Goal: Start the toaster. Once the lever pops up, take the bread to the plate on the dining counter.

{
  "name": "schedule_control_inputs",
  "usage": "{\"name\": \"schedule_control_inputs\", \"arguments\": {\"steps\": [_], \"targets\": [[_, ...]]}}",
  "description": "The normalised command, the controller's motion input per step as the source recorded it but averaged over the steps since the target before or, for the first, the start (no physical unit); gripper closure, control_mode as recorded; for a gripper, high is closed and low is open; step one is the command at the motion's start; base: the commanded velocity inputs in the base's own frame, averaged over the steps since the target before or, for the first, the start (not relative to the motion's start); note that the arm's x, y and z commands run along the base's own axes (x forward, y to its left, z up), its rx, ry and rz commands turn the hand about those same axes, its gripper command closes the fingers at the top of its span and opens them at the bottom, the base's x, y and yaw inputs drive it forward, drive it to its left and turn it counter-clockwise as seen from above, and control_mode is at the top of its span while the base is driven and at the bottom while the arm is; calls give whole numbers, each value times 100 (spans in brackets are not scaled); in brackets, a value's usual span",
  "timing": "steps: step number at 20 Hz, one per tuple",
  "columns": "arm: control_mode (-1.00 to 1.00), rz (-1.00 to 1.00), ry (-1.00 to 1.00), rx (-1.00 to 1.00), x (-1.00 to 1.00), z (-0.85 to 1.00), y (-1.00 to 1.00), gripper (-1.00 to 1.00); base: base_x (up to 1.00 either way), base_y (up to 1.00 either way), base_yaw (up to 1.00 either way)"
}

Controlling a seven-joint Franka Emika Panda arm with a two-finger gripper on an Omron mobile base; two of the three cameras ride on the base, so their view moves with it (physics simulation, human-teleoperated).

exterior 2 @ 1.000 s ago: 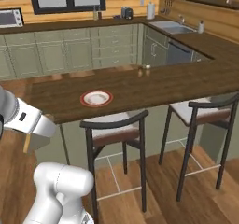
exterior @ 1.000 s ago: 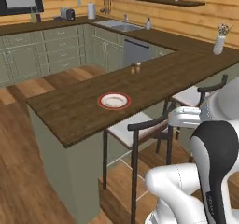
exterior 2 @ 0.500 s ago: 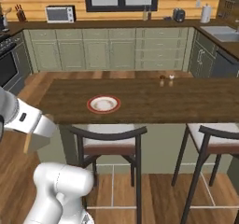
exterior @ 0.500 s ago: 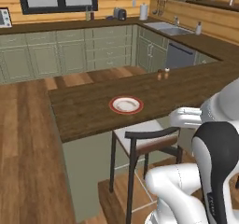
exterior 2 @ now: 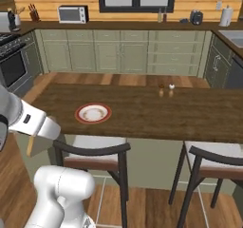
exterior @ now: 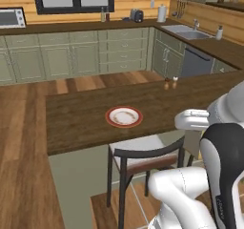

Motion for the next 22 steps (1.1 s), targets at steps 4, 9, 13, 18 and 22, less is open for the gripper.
{"name": "schedule_control_inputs", "arguments": {"steps": [4,9,13,18,22], "targets": [[100,0,0,0,0,0,0,100,95,-12,21],[-100,15,3,14,59,0,-8,100,36,-1,10],[-100,25,4,22,100,-4,-17,100,0,0,0],[-100,25,2,12,100,-33,-1,100,0,0,0],[-100,23,0,5,100,-59,1,100,0,0,0]]}}
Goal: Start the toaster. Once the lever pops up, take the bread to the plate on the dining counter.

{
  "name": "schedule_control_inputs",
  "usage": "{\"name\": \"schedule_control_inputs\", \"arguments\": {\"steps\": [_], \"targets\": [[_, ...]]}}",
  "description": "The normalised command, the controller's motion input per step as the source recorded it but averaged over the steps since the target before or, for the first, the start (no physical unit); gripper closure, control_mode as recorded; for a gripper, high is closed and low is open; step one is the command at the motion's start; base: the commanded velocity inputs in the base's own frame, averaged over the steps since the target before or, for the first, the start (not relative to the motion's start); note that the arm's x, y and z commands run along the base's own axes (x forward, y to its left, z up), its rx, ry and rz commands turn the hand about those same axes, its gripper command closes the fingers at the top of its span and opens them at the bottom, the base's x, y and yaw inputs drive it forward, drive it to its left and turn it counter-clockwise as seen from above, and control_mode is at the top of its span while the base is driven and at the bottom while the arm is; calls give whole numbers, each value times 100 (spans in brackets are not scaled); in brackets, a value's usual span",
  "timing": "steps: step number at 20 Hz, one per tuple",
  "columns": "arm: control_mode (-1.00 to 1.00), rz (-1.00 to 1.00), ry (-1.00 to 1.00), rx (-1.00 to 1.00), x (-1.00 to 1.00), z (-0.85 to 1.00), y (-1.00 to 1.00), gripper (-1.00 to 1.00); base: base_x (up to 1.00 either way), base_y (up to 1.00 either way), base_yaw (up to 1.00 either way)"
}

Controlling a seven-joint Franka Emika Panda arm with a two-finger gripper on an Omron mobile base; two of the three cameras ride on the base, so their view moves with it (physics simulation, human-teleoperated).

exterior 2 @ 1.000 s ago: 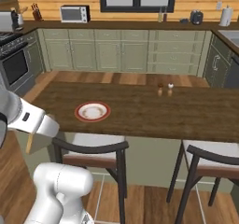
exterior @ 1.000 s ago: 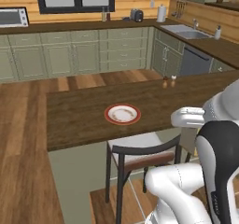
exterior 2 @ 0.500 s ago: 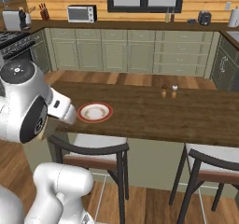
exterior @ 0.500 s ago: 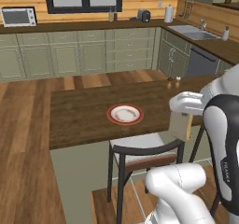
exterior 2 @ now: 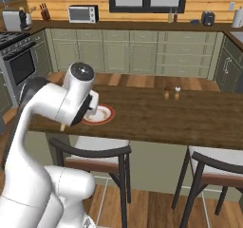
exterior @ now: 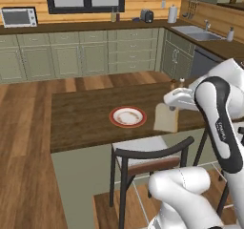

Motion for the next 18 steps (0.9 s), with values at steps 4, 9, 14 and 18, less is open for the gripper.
{"name": "schedule_control_inputs", "arguments": {"steps": [4,9,14,18], "targets": [[-100,22,0,3,100,-66,2,100,0,0,0],[-100,15,-1,5,97,-46,0,100,0,0,0],[-100,1,-4,11,81,-35,9,100,0,0,0],[-100,-6,-2,10,94,-36,25,100,0,0,0]]}}
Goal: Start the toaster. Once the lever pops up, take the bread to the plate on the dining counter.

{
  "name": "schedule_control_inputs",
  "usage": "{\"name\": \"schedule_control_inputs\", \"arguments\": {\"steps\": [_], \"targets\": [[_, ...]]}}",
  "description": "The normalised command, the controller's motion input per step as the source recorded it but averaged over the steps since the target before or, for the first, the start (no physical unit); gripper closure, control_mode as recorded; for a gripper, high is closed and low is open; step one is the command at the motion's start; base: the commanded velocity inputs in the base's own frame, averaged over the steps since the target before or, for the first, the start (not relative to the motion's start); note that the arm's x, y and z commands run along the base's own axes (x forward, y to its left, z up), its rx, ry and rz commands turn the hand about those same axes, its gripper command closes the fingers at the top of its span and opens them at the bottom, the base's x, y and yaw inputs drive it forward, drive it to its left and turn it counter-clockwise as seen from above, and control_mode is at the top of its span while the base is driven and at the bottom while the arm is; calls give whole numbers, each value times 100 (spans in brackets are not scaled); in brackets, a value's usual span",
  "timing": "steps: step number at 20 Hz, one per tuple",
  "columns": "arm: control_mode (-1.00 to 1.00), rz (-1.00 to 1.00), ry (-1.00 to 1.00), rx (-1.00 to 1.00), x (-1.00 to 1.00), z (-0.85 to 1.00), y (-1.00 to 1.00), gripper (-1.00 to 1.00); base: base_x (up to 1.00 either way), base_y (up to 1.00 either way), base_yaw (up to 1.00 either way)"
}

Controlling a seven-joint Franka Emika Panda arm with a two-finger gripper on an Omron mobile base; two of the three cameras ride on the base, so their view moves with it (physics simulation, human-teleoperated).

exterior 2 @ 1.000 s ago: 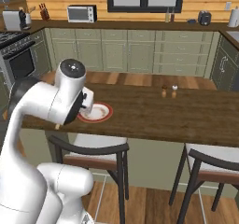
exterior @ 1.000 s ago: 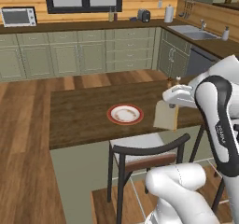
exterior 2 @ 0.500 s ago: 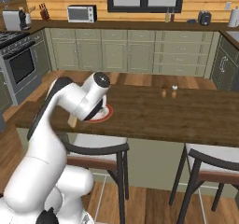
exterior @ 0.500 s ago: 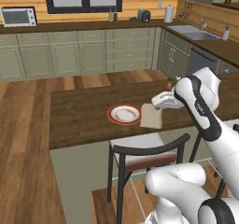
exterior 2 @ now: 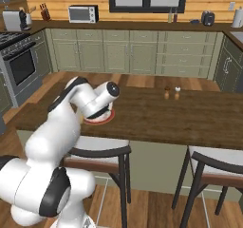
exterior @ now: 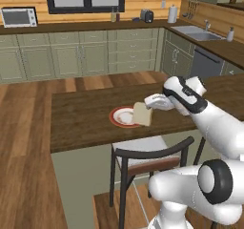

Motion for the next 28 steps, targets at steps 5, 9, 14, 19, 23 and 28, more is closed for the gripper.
{"name": "schedule_control_inputs", "arguments": {"steps": [5,9,14,19,23,28], "targets": [[-100,-11,-5,5,75,-32,26,100,0,0,0],[-100,-16,0,0,60,-43,3,100,0,0,0],[-100,-14,0,0,54,-42,0,100,0,0,0],[-100,-6,0,0,44,-15,5,100,0,0,0],[-100,-2,0,1,56,-12,5,100,0,0,0],[-100,0,0,1,60,-19,7,100,0,0,0]]}}
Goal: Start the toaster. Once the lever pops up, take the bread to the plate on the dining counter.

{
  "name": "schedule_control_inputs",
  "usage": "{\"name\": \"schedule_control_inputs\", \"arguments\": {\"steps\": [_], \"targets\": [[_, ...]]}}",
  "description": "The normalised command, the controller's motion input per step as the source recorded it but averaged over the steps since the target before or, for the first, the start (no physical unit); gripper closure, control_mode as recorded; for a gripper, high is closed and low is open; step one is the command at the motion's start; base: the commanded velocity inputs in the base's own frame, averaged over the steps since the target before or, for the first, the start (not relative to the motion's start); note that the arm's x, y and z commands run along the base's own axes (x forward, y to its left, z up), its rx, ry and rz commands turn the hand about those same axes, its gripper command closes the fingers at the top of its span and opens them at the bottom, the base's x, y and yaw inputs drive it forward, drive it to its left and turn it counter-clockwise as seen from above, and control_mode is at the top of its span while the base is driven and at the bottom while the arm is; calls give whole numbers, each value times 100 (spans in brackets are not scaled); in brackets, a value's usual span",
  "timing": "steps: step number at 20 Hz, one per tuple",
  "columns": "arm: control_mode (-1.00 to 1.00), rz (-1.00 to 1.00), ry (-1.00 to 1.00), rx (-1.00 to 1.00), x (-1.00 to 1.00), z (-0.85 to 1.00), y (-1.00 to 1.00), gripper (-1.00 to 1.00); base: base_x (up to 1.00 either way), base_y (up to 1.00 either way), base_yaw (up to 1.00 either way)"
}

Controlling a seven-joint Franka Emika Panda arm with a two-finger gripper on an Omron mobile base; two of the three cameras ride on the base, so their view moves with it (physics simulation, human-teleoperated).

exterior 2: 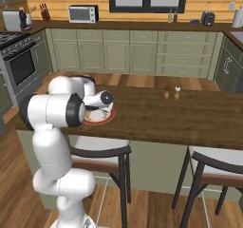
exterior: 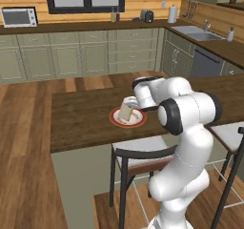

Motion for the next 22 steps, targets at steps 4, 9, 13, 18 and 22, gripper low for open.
{"name": "schedule_control_inputs", "arguments": {"steps": [4,9,13,18,22], "targets": [[-100,0,0,0,23,-34,6,100,0,0,0],[-100,0,0,0,11,-37,5,-100,0,0,0],[-100,0,-8,0,0,-5,0,-100,0,0,0],[-100,-5,-6,-1,-8,2,-9,-100,0,0,0],[-100,-13,3,-7,0,1,-16,-100,0,0,0]]}}
